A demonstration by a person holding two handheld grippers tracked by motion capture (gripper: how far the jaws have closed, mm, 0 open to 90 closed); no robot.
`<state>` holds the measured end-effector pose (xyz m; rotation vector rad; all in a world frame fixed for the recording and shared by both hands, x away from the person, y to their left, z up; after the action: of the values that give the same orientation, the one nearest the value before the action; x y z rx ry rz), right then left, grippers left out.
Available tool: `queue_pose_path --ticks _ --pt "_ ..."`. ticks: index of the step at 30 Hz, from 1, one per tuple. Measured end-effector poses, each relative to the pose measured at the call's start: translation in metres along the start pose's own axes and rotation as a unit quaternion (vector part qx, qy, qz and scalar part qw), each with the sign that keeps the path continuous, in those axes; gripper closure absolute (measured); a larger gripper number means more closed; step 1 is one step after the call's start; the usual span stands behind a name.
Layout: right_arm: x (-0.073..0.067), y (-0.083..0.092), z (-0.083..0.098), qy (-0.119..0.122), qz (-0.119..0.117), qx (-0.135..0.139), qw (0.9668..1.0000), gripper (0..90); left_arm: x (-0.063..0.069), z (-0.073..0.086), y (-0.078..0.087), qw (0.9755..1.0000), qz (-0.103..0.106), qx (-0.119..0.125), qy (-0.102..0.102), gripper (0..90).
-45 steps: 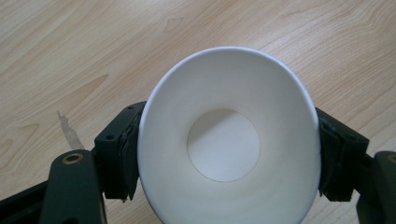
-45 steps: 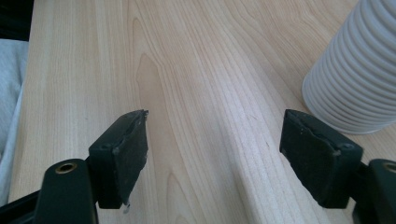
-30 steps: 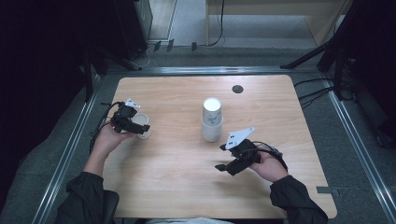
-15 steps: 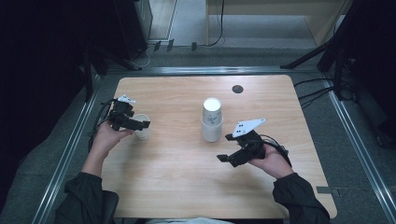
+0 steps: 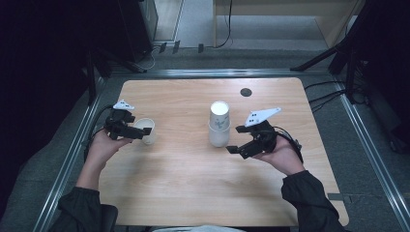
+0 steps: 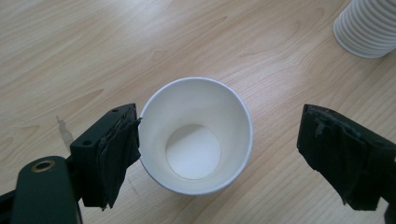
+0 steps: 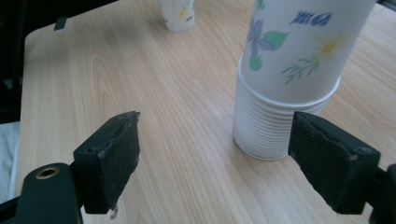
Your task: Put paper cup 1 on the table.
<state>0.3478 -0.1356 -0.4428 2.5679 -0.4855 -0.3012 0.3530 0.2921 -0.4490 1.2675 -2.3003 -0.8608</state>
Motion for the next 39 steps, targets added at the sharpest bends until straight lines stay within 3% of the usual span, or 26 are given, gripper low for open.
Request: queue_pose_path --ticks 5,9,14,21,28,33,39 --pt "0.010 0.004 -0.011 -0.011 0.015 -0.011 0.9998 23.6 0.011 0.001 0.011 0.9999 0.010 0.001 -0.006 13.7" --pt "0.014 0.004 -0.022 0.009 0.027 -0.020 0.9994 24.3 0.023 0.002 0.015 0.9997 0.019 -0.003 -0.017 13.7" --pt "0.019 0.002 -0.032 0.024 0.024 -0.028 0.9990 23.8 0.040 0.004 0.018 0.9990 0.030 -0.007 -0.033 13.8" --pt "0.027 0.000 -0.046 0.028 0.028 -0.041 0.9984 23.6 0.061 0.008 0.024 0.9972 0.060 -0.017 -0.040 14.2" --pt "0.035 -0.009 -0.058 0.034 0.028 -0.062 0.9971 23.2 0.079 0.011 0.023 0.9948 0.087 -0.014 -0.051 14.3" --pt "0.039 -0.016 -0.066 0.040 0.023 -0.068 0.9966 22.6 0.085 0.016 0.017 0.9934 0.104 -0.015 -0.046 14.6" --pt "0.042 -0.029 -0.071 0.048 0.021 -0.086 0.9949 22.1 0.095 0.018 0.013 0.9902 0.127 -0.010 -0.058 15.0"
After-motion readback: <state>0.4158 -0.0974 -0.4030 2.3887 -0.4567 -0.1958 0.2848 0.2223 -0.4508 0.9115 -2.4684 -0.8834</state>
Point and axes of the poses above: each handheld gripper's, and its own axes: y roughly backward along the jaws, z roughly out of its underside, x roughly to its right, the point moved 1 cm from there along -y, roughly forward along the jaws, and after that the axes turned 7 degrees about x, right-handed, at the moved point
